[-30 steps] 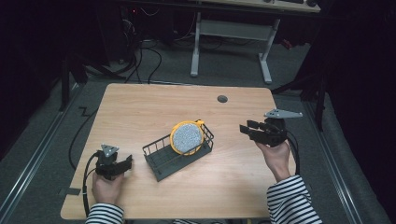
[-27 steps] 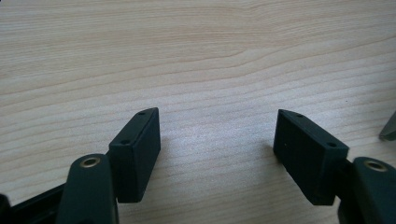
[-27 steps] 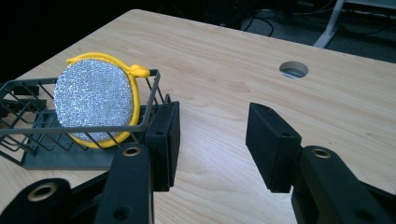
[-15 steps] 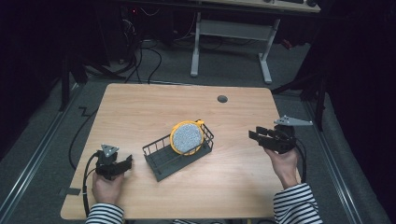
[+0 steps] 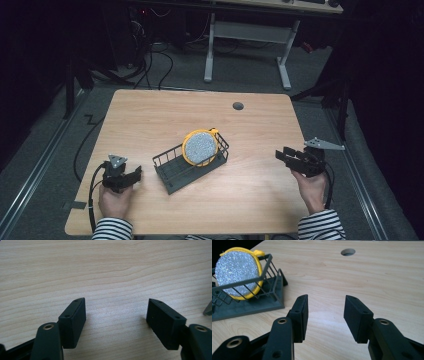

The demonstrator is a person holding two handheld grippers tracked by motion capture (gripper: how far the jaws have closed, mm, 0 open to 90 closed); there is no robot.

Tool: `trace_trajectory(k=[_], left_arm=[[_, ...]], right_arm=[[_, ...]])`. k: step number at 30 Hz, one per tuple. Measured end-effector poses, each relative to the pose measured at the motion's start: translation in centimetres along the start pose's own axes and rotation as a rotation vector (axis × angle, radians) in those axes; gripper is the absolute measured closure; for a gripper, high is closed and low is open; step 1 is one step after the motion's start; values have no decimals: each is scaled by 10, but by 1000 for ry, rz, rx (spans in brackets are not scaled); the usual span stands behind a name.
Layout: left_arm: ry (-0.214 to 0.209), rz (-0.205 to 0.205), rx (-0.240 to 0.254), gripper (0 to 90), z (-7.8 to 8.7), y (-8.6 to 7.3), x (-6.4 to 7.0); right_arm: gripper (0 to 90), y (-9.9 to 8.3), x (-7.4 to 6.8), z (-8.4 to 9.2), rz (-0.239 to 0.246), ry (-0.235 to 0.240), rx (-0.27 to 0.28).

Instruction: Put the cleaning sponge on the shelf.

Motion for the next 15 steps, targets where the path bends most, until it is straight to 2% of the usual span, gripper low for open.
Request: trace_trajectory(k=[6,15], left_arm=[[1,1,0,326,0,0,0],[1,2,1,328,0,0,0]], right_arm=[[550,-18,9,-3,-52,5,-2],[547,-35,11,-15,-62,-3,-20]])
Point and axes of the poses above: each handheld gripper's, and its own axes: z roughly backward along the jaws, y roughly out of its top, x roughly to its right, the point moved 4 cm from there along -z, roughly forward along the jaws, and after that the axes turned 3 degrees about -z, right-handed, at the moved point
